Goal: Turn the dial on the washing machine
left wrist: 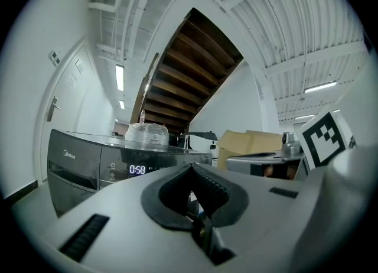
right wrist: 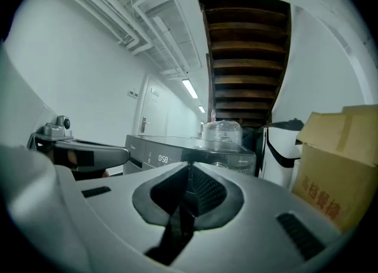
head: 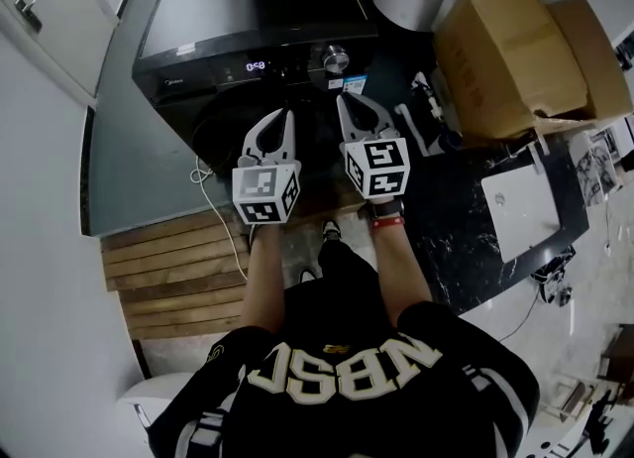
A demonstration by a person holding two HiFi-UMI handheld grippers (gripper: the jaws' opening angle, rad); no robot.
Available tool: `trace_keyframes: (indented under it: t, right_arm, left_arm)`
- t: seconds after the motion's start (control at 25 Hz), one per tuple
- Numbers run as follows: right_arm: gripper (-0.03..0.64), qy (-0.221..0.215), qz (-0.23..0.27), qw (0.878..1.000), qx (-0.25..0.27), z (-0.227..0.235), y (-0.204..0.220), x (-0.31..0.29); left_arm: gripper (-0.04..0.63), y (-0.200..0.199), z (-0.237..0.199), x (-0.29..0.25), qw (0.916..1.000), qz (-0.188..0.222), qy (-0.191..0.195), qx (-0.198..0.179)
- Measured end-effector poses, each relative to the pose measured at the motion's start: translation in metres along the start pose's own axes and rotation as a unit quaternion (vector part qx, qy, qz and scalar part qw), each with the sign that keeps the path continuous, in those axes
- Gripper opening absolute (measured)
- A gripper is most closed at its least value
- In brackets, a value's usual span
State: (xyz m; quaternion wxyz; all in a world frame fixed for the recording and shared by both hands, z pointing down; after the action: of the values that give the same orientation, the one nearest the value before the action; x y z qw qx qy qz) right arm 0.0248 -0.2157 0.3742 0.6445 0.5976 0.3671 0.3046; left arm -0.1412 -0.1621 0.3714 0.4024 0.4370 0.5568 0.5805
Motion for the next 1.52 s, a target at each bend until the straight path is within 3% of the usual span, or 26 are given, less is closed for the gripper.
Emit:
trace_keyframes:
  t: [0.32,0.6,0.84,1.12,1.28,1.52]
  right_arm:
    - [0.072,-0.019,-0.017,0.997,0.069,0.016,-0.004,-0.040]
    - [0.127,-0.030,-0.037,0.987,0.151,0.023,-0.011,-0.072]
    - [0.173,-0.034,-0.067,0.969,0.234,0.025,-0.002,-0.100]
    - [0.238,-0.027,-0.095,0.939,0.329,0.029,0.010,-0.124]
    - [0.252,-0.017,-0.104,0.929,0.354,0.032,0.014,-0.133]
    - [0.255,0.001,-0.110,0.924,0.365,0.036,0.015,-0.140]
  left_arm:
    - [0.012,0.015,-0.003,-0.025,0.9999,-0.015,0.003,0.001]
    - [0.012,0.020,-0.011,-0.040,0.9998,-0.021,-0.001,0.002]
    - [0.013,0.025,-0.018,-0.050,0.9997,-0.024,-0.006,0.005]
    - [0.013,0.031,-0.026,-0.056,0.9995,-0.029,-0.013,0.008]
    - [0.013,0.033,-0.030,-0.059,0.9994,-0.029,-0.015,0.010]
    - [0.013,0.034,-0.036,-0.061,0.9993,-0.028,-0.019,0.014]
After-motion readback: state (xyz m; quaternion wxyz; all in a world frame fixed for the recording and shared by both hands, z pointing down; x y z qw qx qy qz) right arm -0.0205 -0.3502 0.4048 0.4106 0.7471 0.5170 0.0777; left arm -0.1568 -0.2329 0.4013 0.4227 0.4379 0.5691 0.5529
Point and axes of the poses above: the fingertips, and each gripper's own axes: x backward along the fingers, z to its right, y out of its underside, the point moved 8 cm from there along x, backward along the fingers, and after that the axes turned 7 degrees about -x, right-handed, at the moved point
